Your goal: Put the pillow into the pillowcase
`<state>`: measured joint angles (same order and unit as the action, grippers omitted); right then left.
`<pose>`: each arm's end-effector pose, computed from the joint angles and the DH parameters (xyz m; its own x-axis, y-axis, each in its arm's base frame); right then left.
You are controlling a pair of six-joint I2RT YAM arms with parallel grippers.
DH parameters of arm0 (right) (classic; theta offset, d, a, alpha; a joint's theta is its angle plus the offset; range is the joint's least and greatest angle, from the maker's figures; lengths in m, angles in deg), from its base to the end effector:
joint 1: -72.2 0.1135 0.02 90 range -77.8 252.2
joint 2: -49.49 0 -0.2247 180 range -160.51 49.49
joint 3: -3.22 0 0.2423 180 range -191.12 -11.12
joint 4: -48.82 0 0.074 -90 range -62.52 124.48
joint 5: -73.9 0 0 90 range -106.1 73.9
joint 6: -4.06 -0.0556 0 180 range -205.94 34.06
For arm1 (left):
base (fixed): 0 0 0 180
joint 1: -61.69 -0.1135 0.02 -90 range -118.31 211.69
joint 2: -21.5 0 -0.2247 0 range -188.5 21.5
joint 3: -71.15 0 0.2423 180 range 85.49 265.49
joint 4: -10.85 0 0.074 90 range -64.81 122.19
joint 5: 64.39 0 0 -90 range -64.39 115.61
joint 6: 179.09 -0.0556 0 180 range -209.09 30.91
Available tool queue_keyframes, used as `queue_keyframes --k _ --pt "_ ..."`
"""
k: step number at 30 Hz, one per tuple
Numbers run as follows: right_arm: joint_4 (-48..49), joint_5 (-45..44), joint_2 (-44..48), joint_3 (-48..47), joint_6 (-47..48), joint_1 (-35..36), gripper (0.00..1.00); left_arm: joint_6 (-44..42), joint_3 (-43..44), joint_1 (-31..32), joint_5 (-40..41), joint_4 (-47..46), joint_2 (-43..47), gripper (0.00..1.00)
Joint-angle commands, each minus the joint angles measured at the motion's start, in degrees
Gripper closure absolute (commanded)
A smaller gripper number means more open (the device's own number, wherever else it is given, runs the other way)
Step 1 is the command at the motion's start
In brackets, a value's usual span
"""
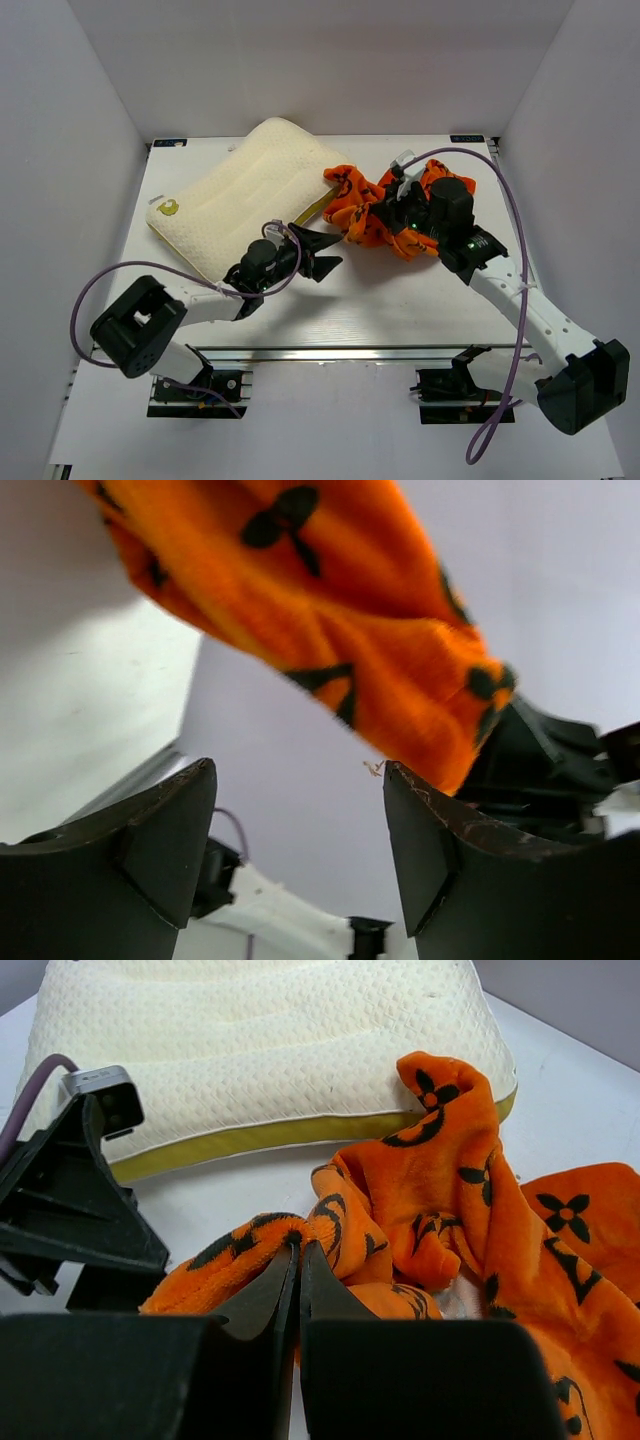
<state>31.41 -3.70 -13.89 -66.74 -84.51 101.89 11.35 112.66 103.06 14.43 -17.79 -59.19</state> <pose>0.2426 0.1520 0.3180 -0.1465 -0.1116 -0.9829 -0.6708 0.7414 0.0158 0.2164 -0.2049 0.1587 -0.7535 -0.6220 0.2130 -0.2784 0.0083 -0.9604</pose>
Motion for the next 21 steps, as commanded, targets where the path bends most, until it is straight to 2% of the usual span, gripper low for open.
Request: queue_keyframes --k 1,14,18,21 --pt "2.46 0.96 1.76 0.59 -0.99 -0.07 1.00 8.18 1.21 -0.06 2.65 -12.20 -3.68 0.23" --pt "2.46 2.80 3.43 2.00 -2.84 -0.07 1.00 11.79 11.75 -0.06 -0.68 -14.41 -16.59 0.24" --pt "4.02 2.10 3.96 1.91 -2.84 -0.07 1.00 12.41 12.90 -0.06 -1.92 -14.33 -18.28 0.30" --pt "5.18 0.17 4.49 1.91 -2.31 -0.07 1.00 13.11 12.20 -0.06 -1.65 -14.32 -17.84 0.30"
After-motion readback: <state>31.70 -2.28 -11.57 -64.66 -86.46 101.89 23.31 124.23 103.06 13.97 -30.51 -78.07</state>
